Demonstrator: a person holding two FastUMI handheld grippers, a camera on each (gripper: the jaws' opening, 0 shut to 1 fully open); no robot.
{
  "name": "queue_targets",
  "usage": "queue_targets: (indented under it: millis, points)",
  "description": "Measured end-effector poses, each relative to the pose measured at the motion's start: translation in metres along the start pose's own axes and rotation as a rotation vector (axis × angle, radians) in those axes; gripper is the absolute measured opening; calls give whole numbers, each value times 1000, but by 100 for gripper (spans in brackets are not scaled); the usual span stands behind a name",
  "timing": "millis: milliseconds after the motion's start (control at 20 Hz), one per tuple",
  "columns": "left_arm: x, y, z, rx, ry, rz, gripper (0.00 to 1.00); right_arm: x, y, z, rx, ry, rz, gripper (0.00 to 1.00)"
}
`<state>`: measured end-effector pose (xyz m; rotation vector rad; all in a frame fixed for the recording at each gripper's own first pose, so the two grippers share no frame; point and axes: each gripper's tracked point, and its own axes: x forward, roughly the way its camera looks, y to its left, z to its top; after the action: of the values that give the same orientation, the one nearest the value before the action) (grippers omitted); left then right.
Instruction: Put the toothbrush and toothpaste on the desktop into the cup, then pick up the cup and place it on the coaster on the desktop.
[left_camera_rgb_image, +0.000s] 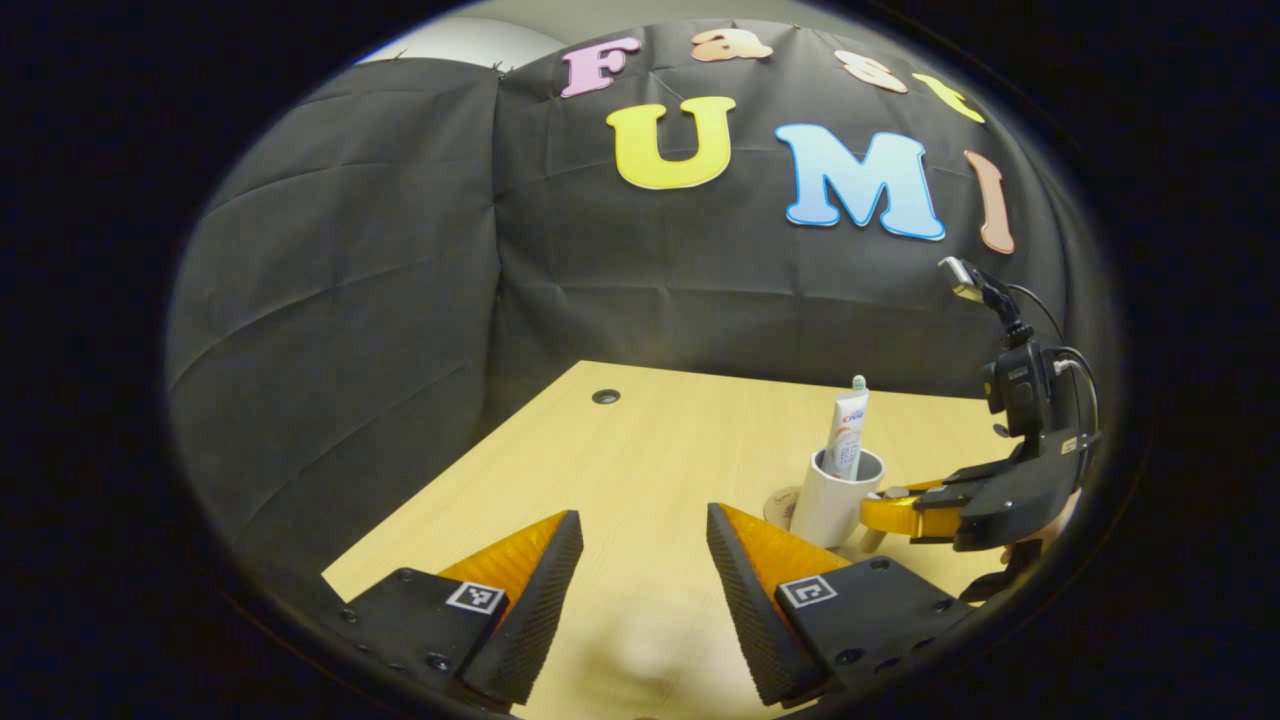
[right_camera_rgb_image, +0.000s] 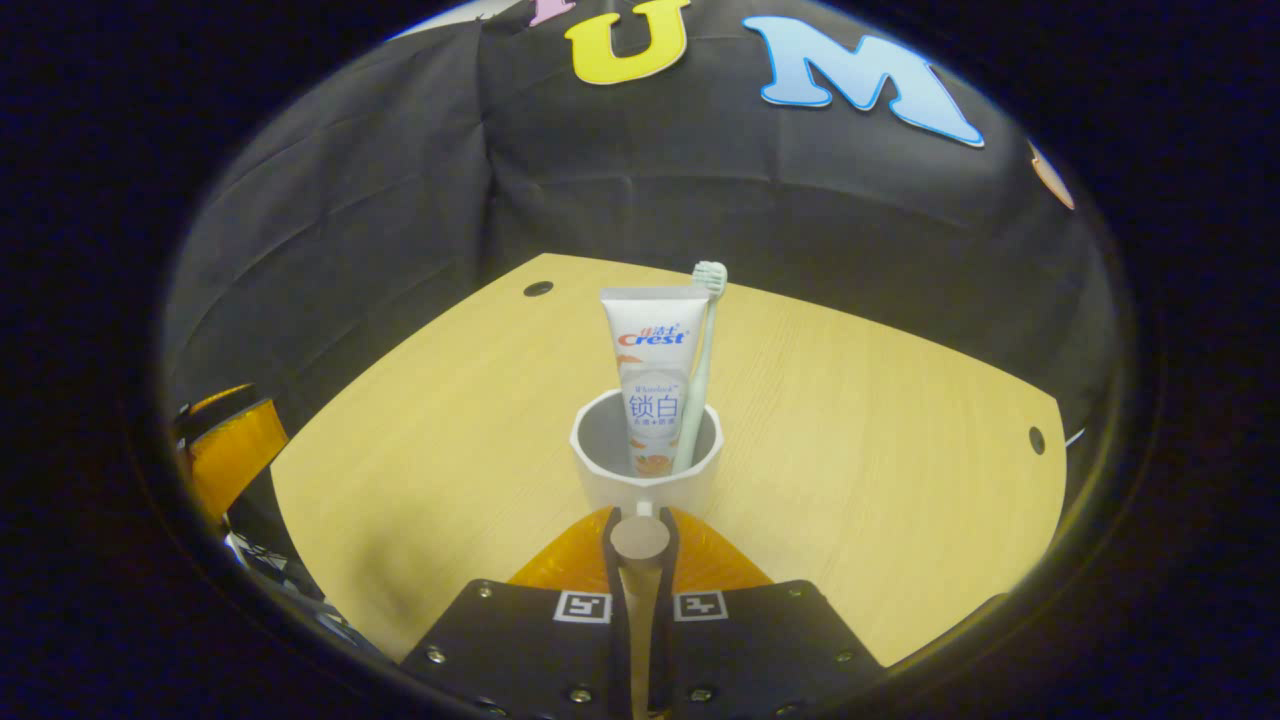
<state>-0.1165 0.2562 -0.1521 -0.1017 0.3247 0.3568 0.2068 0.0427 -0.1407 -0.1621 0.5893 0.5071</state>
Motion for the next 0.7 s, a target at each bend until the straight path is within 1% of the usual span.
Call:
queue_targets:
  millis: [50,150,300,400,500,550,600,700]
  points:
    - [1,1,-1,1,1,-4,82,1,0,1,-9,-10,-8,8]
    - [3,5,-2,6,3,-9,82,-1,0,-1,-28,-31,-18,8]
    - [5,9,-3,8,4,-18,84,-1,1,-2,-13,-39,-22,8]
    - [9,12,-2,11,4,-20,84,0,0,-3,-18,-35,-26,8]
    - [11,11,1,11,1,-27,84,-3,0,-3,-50,-14,-30,8]
    - [12,11,1,14,0,-29,84,-3,-2,3,-63,-28,-36,8]
    - [12,10,2,17,-3,-32,84,-1,-2,-2,-55,-16,-35,8]
    - [13,6,6,19,-6,-42,84,-2,-1,-4,-23,0,-34,20]
